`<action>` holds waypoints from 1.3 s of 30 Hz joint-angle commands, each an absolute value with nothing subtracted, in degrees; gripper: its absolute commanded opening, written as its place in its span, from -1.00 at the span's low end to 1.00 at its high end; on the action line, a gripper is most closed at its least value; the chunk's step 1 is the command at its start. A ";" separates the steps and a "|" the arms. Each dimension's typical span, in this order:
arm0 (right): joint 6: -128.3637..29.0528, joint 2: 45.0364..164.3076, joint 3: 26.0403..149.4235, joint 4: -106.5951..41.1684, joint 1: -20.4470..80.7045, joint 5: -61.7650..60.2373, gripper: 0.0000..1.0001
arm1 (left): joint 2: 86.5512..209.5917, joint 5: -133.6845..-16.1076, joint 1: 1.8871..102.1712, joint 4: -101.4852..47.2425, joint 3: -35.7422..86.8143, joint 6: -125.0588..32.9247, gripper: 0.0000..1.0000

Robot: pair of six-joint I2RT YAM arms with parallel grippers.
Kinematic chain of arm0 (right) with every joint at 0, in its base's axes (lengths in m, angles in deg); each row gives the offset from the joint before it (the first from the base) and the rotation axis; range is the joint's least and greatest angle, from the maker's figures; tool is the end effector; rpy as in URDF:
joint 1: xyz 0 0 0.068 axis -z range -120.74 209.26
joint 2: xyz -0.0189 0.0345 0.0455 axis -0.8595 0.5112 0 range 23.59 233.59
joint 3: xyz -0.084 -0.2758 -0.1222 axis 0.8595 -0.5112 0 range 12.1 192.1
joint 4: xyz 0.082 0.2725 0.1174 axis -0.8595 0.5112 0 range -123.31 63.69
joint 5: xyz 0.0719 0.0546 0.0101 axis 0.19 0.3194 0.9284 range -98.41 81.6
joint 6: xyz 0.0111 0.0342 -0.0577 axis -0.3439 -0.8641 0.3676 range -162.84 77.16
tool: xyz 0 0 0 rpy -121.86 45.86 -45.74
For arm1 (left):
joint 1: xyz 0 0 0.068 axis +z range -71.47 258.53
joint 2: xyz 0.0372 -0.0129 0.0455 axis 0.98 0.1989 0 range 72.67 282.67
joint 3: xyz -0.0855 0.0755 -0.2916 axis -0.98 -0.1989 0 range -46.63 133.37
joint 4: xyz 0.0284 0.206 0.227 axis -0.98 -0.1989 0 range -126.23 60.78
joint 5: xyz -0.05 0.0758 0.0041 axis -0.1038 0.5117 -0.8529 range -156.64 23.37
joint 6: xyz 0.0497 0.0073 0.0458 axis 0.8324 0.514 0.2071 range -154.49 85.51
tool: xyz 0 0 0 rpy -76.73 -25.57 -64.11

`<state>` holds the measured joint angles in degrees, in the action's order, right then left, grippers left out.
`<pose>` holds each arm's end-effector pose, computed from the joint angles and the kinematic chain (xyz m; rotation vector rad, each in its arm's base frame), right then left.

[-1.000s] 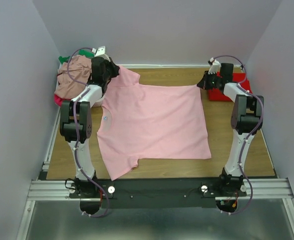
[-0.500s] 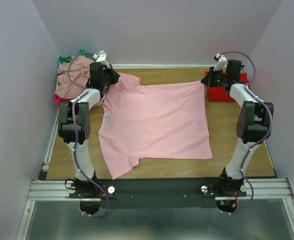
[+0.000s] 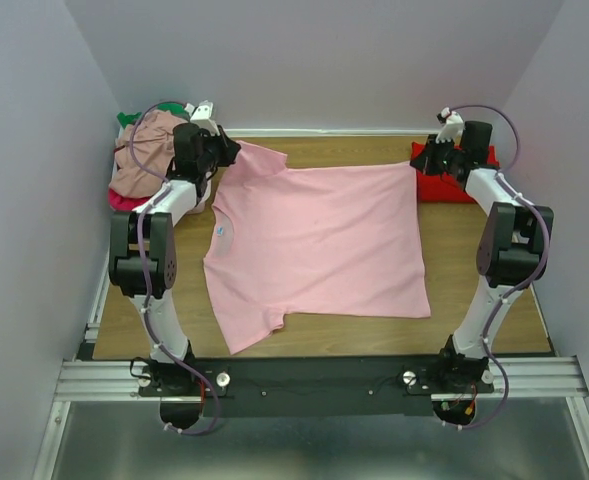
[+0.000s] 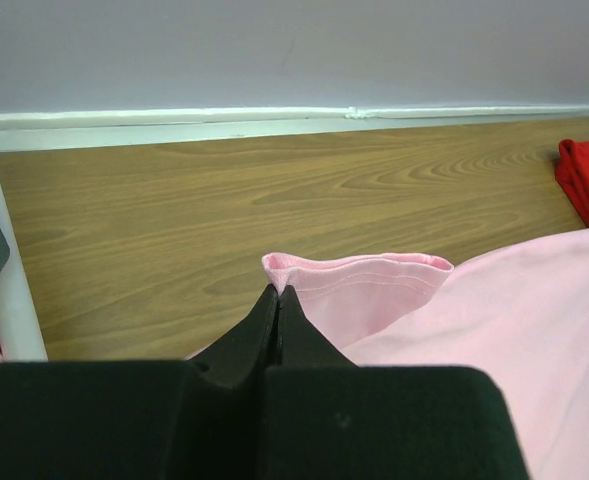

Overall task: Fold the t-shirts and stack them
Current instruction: Flatten the tshirt out

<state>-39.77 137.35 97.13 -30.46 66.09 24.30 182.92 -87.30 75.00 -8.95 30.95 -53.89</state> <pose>0.5316 -0.0340 0.2416 -0.2671 2.0461 0.4969 0.5257 -0.0516 0.2651 0.0126 1.8138 -0.6075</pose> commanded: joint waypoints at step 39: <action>-34.31 124.22 79.95 -31.02 66.90 26.93 -0.95 | 164.25 -92.65 75.63 -7.52 12.34 -51.19 -1.00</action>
